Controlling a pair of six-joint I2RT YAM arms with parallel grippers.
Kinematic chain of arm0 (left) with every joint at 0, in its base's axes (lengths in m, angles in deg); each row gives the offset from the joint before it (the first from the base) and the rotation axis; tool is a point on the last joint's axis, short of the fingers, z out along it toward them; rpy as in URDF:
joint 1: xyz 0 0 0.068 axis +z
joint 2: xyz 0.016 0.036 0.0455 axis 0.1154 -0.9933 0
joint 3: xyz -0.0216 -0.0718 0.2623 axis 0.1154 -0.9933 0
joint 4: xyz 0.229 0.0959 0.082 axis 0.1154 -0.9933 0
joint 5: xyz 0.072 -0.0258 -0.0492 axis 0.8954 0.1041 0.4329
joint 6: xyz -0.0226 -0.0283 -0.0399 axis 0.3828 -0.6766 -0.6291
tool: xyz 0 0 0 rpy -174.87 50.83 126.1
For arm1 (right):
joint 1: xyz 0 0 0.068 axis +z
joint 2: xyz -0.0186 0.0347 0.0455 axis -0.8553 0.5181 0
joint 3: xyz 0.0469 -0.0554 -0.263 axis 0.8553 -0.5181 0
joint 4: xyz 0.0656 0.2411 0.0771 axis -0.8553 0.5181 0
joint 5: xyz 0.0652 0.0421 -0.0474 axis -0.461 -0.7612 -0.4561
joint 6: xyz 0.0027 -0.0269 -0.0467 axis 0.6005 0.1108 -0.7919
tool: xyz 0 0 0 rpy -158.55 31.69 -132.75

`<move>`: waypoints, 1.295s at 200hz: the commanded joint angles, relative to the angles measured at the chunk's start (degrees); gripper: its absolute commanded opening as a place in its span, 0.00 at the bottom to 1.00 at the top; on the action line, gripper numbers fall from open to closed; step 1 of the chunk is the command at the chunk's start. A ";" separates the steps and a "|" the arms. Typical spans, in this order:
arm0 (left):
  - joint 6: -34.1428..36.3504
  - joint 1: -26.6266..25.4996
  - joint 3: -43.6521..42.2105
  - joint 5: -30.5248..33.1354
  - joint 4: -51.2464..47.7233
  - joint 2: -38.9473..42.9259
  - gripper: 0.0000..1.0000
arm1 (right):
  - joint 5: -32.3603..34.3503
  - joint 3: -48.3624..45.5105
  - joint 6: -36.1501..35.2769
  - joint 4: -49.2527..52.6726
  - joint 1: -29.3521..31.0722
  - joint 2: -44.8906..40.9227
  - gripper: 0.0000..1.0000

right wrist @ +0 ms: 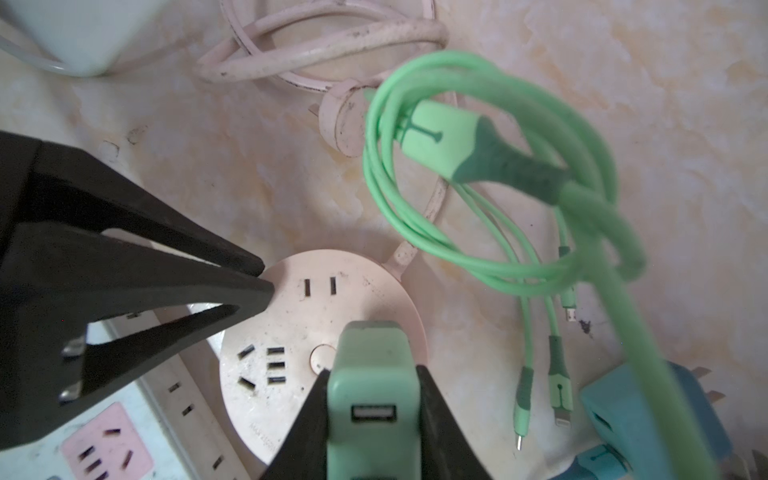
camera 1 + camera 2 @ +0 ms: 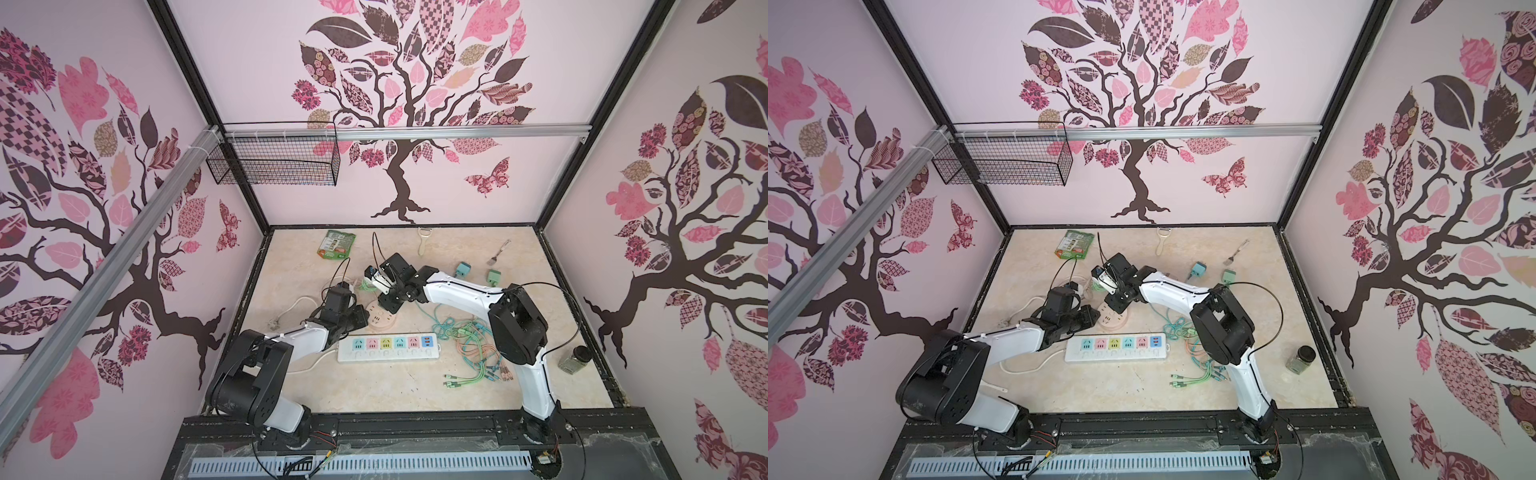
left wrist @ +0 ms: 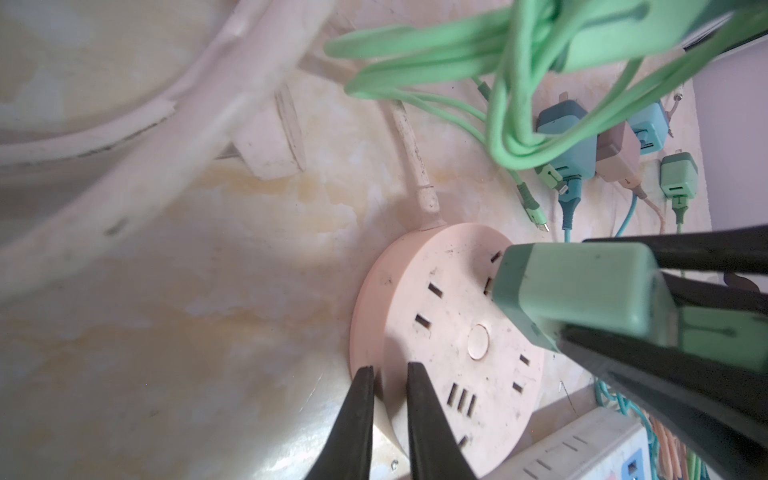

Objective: Insert the plug
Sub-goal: 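Align the charger prongs over the round socket slots with the right gripper, then push the charger prongs down into the round pink socket with the right gripper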

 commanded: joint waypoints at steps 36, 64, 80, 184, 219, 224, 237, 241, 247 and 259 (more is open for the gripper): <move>-0.17 0.47 -1.77 0.76 -2.07 0.72 0.18 | 5.03 -1.47 -0.76 4.49 -0.28 5.83 0.28; -0.23 0.55 -1.67 0.63 -2.07 0.68 0.18 | 5.82 -1.30 -0.77 5.17 -0.19 6.31 0.28; -0.31 0.57 -1.65 0.59 -2.06 0.87 0.18 | 6.26 -1.16 -0.84 5.61 -0.17 6.58 0.28; -0.26 0.91 -2.58 0.85 -2.07 2.09 0.17 | 6.67 -3.53 0.18 5.18 0.34 7.03 0.28; -0.38 1.09 -2.92 0.76 -1.91 2.50 0.17 | 6.49 -4.20 0.39 4.89 0.34 6.93 0.29; -0.51 1.09 -2.95 0.68 -1.81 2.56 0.17 | 6.42 -4.31 0.39 4.79 0.28 6.95 0.29; -0.78 1.09 -3.20 0.50 -1.41 2.99 0.17 | 6.23 -4.45 0.47 4.73 0.34 6.91 0.29; -0.81 1.09 -3.23 0.42 -1.27 3.14 0.17 | 6.23 -4.54 0.47 4.64 0.34 6.76 0.29; -0.94 1.09 -3.32 0.41 -1.18 3.38 0.17 | 6.18 -4.63 0.55 4.52 0.34 6.70 0.29; -1.01 1.09 -3.56 0.35 -1.18 4.06 0.17 | 6.14 -4.79 0.56 4.35 0.34 6.51 0.29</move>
